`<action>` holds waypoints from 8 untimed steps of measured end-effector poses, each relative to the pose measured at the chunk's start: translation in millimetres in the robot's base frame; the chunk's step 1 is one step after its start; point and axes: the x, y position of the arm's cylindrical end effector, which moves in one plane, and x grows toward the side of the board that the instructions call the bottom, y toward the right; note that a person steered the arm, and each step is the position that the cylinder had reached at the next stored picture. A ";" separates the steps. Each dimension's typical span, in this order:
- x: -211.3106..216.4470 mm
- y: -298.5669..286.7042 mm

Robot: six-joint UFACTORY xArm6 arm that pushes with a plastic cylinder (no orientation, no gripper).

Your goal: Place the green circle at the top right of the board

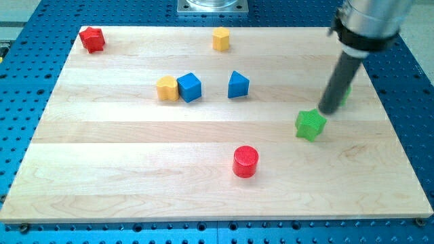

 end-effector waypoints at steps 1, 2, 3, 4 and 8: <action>-17.9 -7.0; 8.2 -6.5; -23.8 26.0; -25.1 48.0; -133.6 60.5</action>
